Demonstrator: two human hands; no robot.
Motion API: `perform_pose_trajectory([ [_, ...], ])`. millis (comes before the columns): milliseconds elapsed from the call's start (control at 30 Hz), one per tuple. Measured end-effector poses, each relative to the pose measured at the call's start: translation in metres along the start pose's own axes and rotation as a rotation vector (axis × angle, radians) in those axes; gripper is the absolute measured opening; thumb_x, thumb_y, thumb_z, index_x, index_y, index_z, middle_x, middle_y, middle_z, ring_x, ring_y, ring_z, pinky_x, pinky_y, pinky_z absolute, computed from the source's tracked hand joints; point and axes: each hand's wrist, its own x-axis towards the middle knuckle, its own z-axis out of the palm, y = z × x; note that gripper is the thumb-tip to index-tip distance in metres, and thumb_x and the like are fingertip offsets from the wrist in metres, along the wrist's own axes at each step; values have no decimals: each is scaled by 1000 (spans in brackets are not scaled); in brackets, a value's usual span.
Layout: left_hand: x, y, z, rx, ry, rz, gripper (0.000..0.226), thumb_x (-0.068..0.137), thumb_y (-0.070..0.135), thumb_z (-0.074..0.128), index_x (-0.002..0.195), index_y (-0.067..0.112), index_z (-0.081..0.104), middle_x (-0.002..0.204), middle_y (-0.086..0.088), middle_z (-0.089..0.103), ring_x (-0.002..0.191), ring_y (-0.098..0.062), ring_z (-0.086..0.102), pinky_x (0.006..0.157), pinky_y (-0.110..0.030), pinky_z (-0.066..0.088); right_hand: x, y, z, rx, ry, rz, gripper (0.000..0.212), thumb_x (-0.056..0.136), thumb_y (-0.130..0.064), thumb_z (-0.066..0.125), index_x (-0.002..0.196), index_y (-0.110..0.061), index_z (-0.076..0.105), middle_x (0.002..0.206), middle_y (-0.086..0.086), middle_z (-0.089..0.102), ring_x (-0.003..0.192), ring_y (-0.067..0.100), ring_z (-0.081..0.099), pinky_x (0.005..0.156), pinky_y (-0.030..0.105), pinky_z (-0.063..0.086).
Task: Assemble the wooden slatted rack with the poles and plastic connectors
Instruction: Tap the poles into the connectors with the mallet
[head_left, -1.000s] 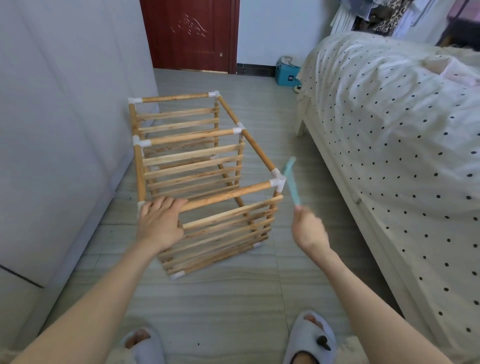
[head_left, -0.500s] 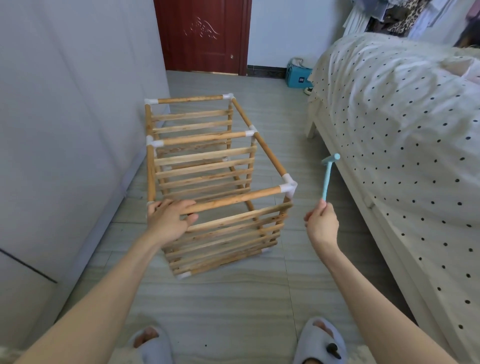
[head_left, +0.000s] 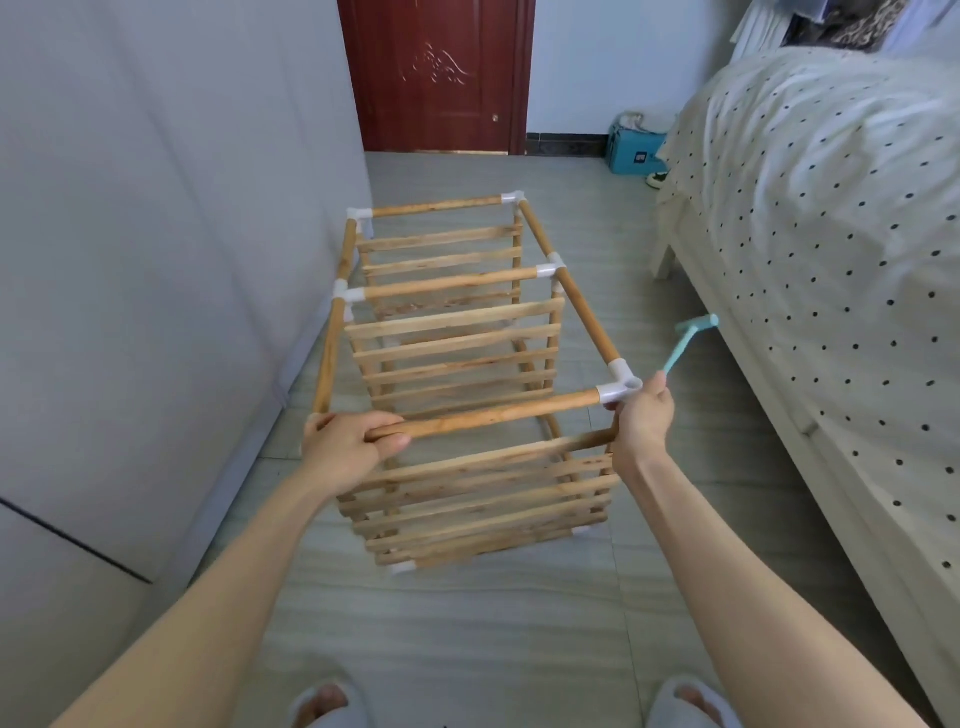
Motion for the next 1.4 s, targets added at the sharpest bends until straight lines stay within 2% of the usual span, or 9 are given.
perform_pose_trajectory([
  [100,7,-18,0,-158,-26,-1,16,92,35,56,103,46,59,106,11,62,126,-21,36,111,-35,19,-7,-28,12,-86,-41,-159,37,103,-34,19,110,-10,45,82,3,49,71,9,47,62,19,36],
  [233,0,-30,13,-453,-40,29,23,94,15,54,113,27,59,100,9,66,101,-7,56,77,-16,41,-33,-68,36,-404,-145,-523,31,103,-30,21,97,-9,42,86,3,50,85,22,50,76,35,39],
  [333,-3,-43,31,-386,22,-3,18,93,4,53,105,17,59,93,0,63,93,-16,56,73,-17,41,-62,-76,59,-700,-289,-656,26,103,-30,20,96,-12,37,70,-5,43,70,20,41,66,33,27],
  [467,-1,-54,44,-444,-36,-161,19,95,1,49,101,13,62,103,-7,63,106,-34,58,86,-32,42,-98,-52,78,-897,-382,-707,27,103,-34,17,96,-14,33,69,-3,45,70,26,45,64,35,31],
  [767,-3,-16,24,-1072,-69,-259,36,104,33,26,96,20,60,90,1,66,79,-13,61,67,-28,47,-146,36,87,-1043,-573,-607,32,103,-31,19,103,-7,39,100,24,64,94,43,59,78,48,45],
  [1067,3,-7,25,-1021,-1,-295,15,99,14,42,110,14,52,94,-7,54,86,-19,53,82,-39,51,-118,28,70,-871,-626,-463,38,101,-39,22,96,-14,51,81,8,64,79,26,61,75,39,50],
  [1133,5,-11,20,-903,107,-310,16,99,12,38,105,14,53,94,-8,55,86,-18,53,85,-37,47,-110,15,72,-949,-616,-562,37,101,-39,22,91,-16,50,70,1,55,72,23,57,66,36,48],
  [1233,9,-26,14,-592,245,-291,41,101,18,33,141,13,38,126,-16,55,114,-33,52,99,-41,42,-110,-4,87,-1277,-685,-762,39,102,-37,22,95,-16,54,69,2,54,70,25,57,63,36,48],
  [1400,2,-26,17,-388,320,-263,51,102,24,25,151,22,12,108,-13,61,90,-29,56,72,-33,40,-119,-56,167,-1140,-688,-1010,42,102,-36,23,85,-15,53,65,3,49,63,25,53,58,34,41],
])
